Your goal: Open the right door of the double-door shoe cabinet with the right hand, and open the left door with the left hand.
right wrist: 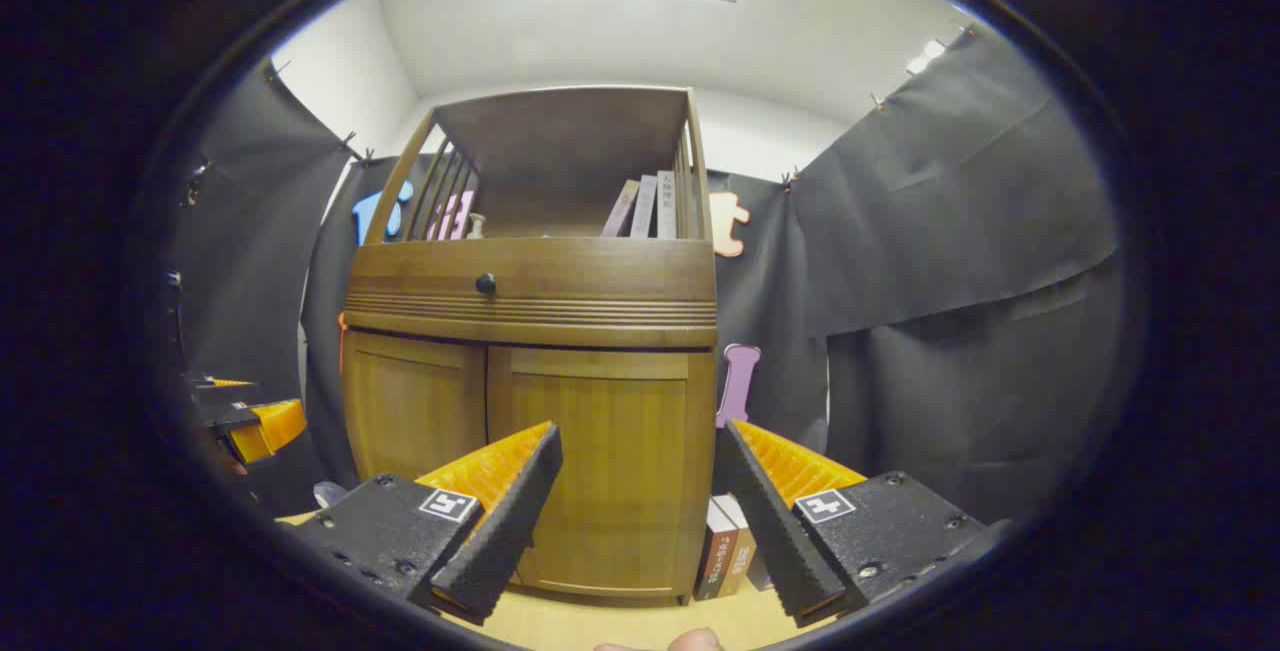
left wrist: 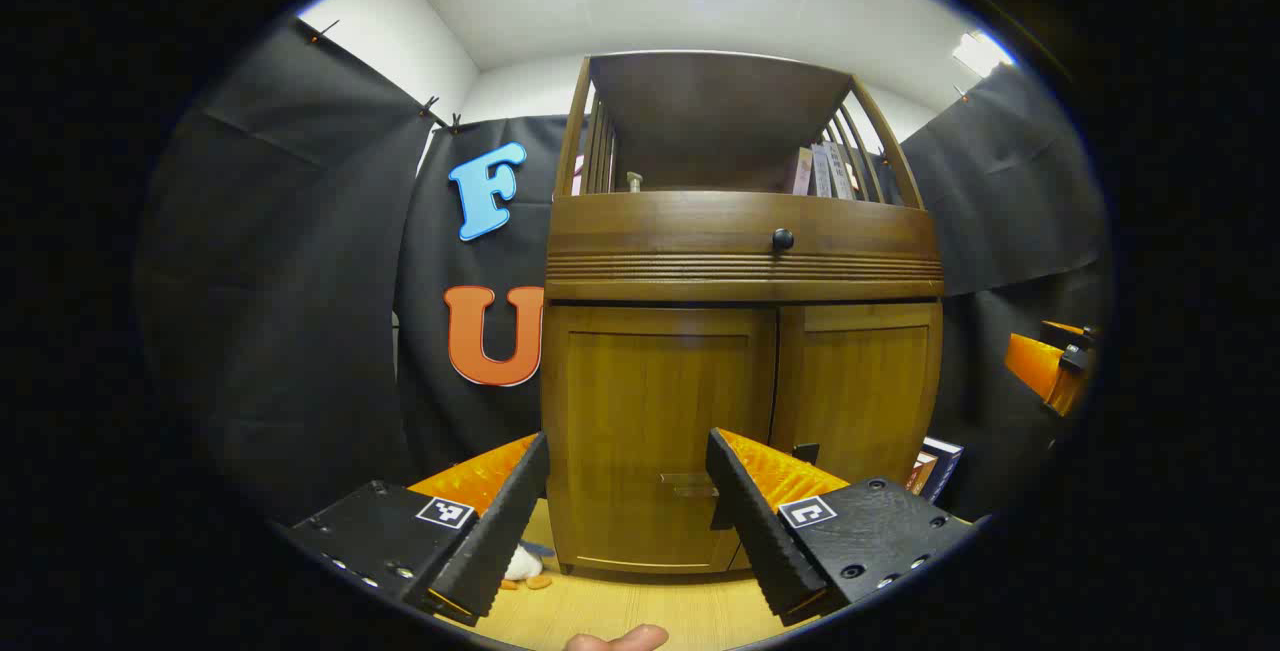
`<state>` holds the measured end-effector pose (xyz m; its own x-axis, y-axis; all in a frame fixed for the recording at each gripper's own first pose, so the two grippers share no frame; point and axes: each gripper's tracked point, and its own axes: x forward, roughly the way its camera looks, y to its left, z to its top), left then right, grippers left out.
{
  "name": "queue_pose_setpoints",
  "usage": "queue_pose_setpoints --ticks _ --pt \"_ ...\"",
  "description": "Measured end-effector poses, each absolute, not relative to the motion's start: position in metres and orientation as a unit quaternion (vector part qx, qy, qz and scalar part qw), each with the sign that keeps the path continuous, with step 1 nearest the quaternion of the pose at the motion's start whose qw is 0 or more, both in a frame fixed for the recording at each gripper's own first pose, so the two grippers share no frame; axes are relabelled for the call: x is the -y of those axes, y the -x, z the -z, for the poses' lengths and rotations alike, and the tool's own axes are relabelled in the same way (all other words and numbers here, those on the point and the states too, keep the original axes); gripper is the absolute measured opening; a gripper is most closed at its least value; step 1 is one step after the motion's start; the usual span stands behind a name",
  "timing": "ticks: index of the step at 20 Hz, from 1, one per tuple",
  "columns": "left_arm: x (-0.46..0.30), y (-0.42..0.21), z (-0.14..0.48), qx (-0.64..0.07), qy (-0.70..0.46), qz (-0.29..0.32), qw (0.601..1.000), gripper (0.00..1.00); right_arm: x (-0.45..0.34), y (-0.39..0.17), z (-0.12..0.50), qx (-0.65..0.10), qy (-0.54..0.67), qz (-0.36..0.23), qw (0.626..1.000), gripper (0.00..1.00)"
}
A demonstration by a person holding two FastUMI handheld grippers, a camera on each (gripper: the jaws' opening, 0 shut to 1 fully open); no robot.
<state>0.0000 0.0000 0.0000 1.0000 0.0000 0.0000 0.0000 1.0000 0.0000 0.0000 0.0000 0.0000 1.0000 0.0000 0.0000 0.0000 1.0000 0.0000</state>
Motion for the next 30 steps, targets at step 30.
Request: queue_pose_setpoints --ticks 30 --pt "-0.003 0.001 0.008 0.007 -0.02 -0.003 1.0 0.94 -0.074 -0.053 0.069 -0.088 -0.033 -0.068 0.993 1.0"
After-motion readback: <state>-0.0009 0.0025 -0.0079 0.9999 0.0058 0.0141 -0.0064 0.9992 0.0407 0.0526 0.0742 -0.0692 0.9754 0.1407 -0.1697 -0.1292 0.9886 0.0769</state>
